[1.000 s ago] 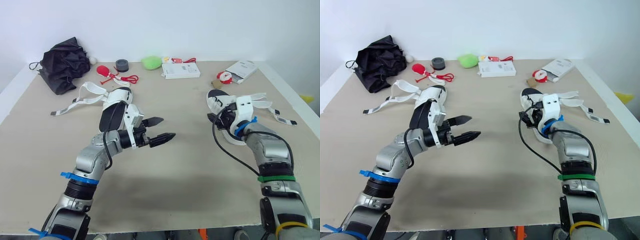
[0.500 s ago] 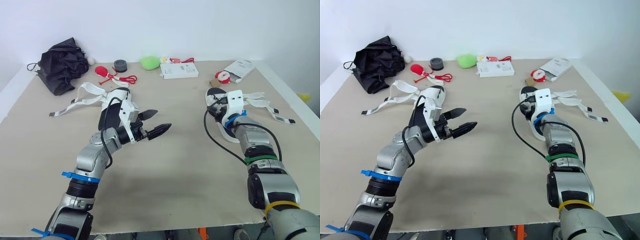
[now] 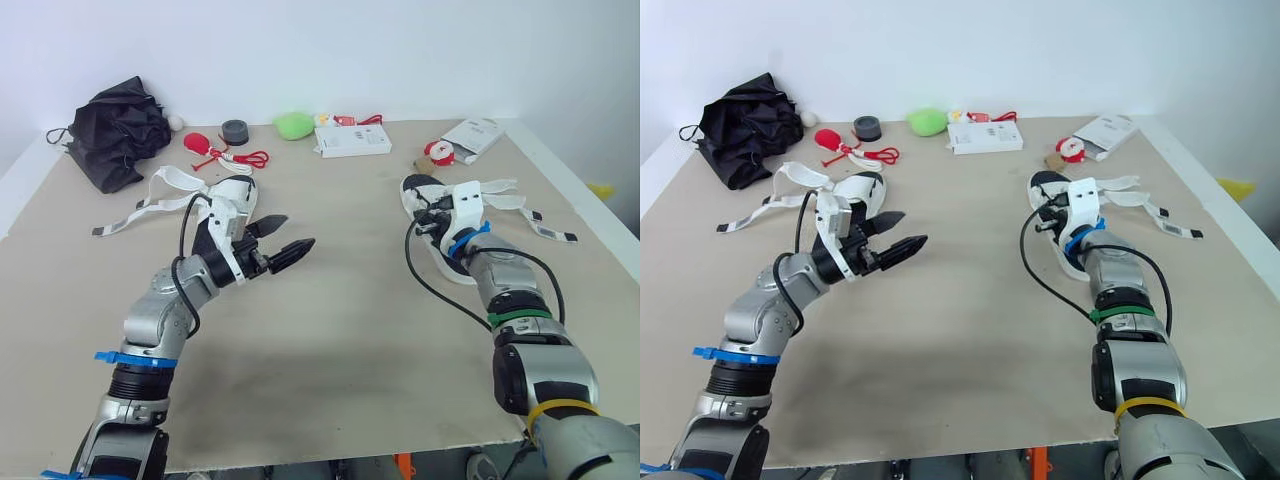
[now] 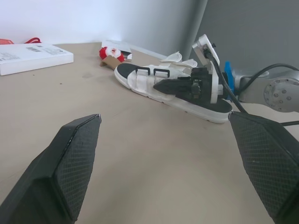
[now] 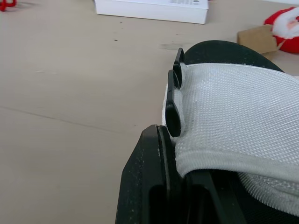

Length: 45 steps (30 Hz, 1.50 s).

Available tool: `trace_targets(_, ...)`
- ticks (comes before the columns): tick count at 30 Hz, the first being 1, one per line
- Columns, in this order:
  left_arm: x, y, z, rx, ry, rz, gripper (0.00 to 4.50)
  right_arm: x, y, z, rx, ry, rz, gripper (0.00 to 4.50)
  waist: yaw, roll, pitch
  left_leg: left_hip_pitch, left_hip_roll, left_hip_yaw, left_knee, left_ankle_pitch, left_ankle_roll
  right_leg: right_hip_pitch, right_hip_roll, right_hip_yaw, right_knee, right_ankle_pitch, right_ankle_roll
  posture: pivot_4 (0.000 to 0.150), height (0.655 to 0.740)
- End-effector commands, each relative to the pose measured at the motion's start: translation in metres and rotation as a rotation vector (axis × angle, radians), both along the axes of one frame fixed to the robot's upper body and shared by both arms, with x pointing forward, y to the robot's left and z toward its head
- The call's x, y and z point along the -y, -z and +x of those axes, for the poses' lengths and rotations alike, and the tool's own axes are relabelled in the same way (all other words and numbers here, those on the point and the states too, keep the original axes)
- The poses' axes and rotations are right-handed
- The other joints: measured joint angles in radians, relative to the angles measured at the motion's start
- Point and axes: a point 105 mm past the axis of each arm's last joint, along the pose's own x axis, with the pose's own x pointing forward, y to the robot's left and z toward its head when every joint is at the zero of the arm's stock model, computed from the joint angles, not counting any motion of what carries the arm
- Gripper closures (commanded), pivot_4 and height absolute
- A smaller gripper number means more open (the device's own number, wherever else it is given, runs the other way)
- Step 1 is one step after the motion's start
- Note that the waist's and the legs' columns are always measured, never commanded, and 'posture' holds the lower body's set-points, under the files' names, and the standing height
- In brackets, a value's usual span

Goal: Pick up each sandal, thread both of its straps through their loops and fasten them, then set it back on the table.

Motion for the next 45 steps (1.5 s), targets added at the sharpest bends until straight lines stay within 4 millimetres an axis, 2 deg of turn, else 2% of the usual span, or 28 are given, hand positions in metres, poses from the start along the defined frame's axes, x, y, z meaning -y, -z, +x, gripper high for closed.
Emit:
trace_targets(1, -0.004, -0.023, -0.006, 0.053, 0.067, -0.025, 0.0, -0.014, -0.011, -0.012, -0.014, -0.193, 0.056, 4.46, 0.0, 0.0, 0.0, 0.0, 0.0, 0.0, 0.0, 0.0, 0.0, 0.0, 0.0, 0.0, 0.0, 0.0, 0.0, 0.15, 0.74)
trace_targets(4, -0.004, -0.023, -0.014, 0.04, 0.128, -0.013, 0.0, -0.033, -0.021, -0.034, -0.03, -0.413, 0.046, 4.46, -0.001, 0.0, 0.0, 0.0, 0.0, 0.0, 0.0, 0.0, 0.0, 0.0, 0.0, 0.0, 0.0, 0.0, 0.0, 0.15, 0.74)
trace_targets(8, -0.011, -0.023, -0.02, 0.046, 0.199, 0.039, 0.0, -0.06, -0.031, -0.084, -0.118, -0.782, -0.026, 4.46, -0.001, 0.002, 0.001, -0.001, 0.0, 0.0, -0.001, 0.0, 0.0, -0.002, 0.0, 0.0, 0.0, 0.0, 0.0, 0.15, 0.74)
trace_targets(13, -0.023, -0.031, -0.027, 0.085, 0.249, 0.121, 0.0, -0.092, -0.032, -0.131, -0.232, -1.125, -0.13, 4.46, -0.001, 0.002, 0.001, -0.001, 0.0, 0.0, -0.001, 0.0, 0.0, -0.003, 0.001, -0.003, 0.0, -0.001, 0.001, 0.15, 0.74)
trace_targets(16, -0.03, -0.028, -0.031, 0.078, 0.256, 0.168, 0.0, -0.108, -0.027, -0.147, -0.272, -1.257, -0.181, 4.46, 0.0, 0.002, 0.001, -0.002, 0.002, 0.0, -0.001, 0.0, 0.0, -0.004, 0.002, -0.003, 0.0, -0.001, 0.002, 0.15, 0.74)
trace_targets(21, -0.033, -0.014, -0.043, 0.03, 0.291, 0.21, 0.0, -0.126, -0.01, -0.16, -0.299, -1.376, -0.246, 4.46, 0.001, 0.001, 0.001, -0.002, 0.0, 0.0, -0.001, 0.0, 0.0, -0.004, 0.0, -0.003, 0.0, -0.001, 0.002, 0.15, 0.74)
trace_targets(25, -0.033, 0.003, -0.049, -0.001, 0.315, 0.283, 0.0, -0.132, -0.002, -0.158, -0.288, -1.379, -0.247, 4.46, 0.002, 0.001, 0.001, -0.003, 0.0, 0.0, -0.001, 0.0, 0.0, -0.005, 0.0, -0.004, 0.0, -0.001, 0.001, 0.15, 0.74)
trace_targets(30, -0.032, 0.007, -0.053, -0.02, 0.33, 0.276, 0.0, -0.142, 0.003, -0.153, -0.257, -1.347, -0.221, 4.46, 0.001, 0.001, 0.001, -0.003, 0.001, 0.0, 0.0, 0.0, -0.001, -0.005, 0.001, -0.004, 0.001, -0.001, 0.001, 0.15, 0.74)
trace_targets(32, -0.032, 0.01, -0.057, -0.022, 0.353, 0.279, 0.4, -0.145, 0.005, -0.151, -0.247, -1.337, -0.214, 4.5, 0.001, 0.001, 0.001, -0.003, 0.001, 0.001, 0.0, 0.0, -0.001, -0.005, 0.001, -0.003, 0.001, -0.001, 0.001, 0.15, 0.74)
trace_targets(34, -0.031, 0.014, -0.061, -0.041, 0.391, 0.294, 1.13, -0.147, 0.007, -0.152, -0.242, -1.337, -0.209, 4.5, 0.001, 0.001, 0.001, -0.003, 0.001, 0.001, 0.0, 0.0, -0.001, -0.005, 0.001, -0.003, 0.001, -0.001, 0.001, 0.15, 0.74)
trace_targets(35, -0.032, 0.017, -0.062, -0.048, 0.402, 0.309, 1.65, -0.147, 0.007, -0.152, -0.241, -1.338, -0.207, 4.5, 0.001, 0.001, 0.001, -0.003, 0.001, 0.0, 0.0, 0.0, -0.001, -0.006, 0.001, -0.003, 0.001, -0.001, 0.001, 0.15, 0.74)
trace_targets(36, -0.033, 0.018, -0.063, -0.052, 0.407, 0.319, 1.94, -0.148, 0.008, -0.153, -0.24, -1.34, -0.206, 4.5, 0.001, 0.001, 0.001, -0.003, 0.001, 0.0, 0.0, 0.0, -0.001, -0.006, 0.001, -0.003, 0.001, -0.001, 0.001, 0.15, 0.74)
trace_targets(38, -0.036, 0.021, -0.063, -0.047, 0.416, 0.353, 2.94, -0.15, 0.008, -0.156, -0.24, -1.359, -0.202, 4.5, 0.001, 0.001, 0.001, -0.003, 0.001, 0.001, 0.0, 0.0, -0.001, -0.006, 0.001, -0.003, 0.001, 0.0, 0.0, 0.15, 0.74)
trace_targets(39, -0.037, 0.022, -0.062, -0.045, 0.422, 0.366, 3.15, -0.151, 0.009, -0.158, -0.239, -1.369, -0.201, 4.5, 0.001, 0.001, 0.001, -0.003, 0.001, 0.001, 0.0, 0.0, -0.001, -0.006, 0.001, -0.003, 0.001, 0.0, 0.0, 0.15, 0.74)
trace_targets(40, -0.039, 0.023, -0.06, -0.041, 0.423, 0.385, 3.86, -0.15, 0.011, -0.161, -0.242, -1.38, -0.205, 4.5, 0.001, 0.001, 0.001, -0.003, 0.001, 0.001, 0.0, 0.0, -0.001, -0.006, 0.001, -0.003, 0.001, 0.0, 0.001, 0.15, 0.74)
trace_targets(41, -0.042, 0.022, -0.058, -0.037, 0.421, 0.401, 3.94, -0.15, 0.013, -0.162, -0.245, -1.387, -0.21, 4.5, 0.002, 0.001, 0.001, -0.003, 0.001, 0.0, 0.0, 0.0, -0.001, -0.006, 0.001, -0.003, 0.001, -0.001, 0.0, 0.15, 0.74)
trace_targets(42, -0.044, 0.022, -0.054, -0.034, 0.414, 0.421, 4.34, -0.15, 0.015, -0.163, -0.248, -1.393, -0.216, 4.5, 0.002, 0.001, 0.001, -0.003, 0.001, 0.0, 0.0, 0.0, -0.001, -0.006, 0.001, -0.004, 0.001, -0.001, 0.0, 0.15, 0.74)
trace_targets(45, -0.047, 0.025, -0.042, -0.016, 0.368, 0.472, 4.34, -0.15, 0.016, -0.162, -0.248, -1.397, -0.223, 4.5, 0.002, 0.001, 0.001, -0.003, 0.001, 0.0, 0.0, 0.0, -0.001, -0.006, 0.001, -0.004, 0.001, -0.001, 0.001, 0.15, 0.74)
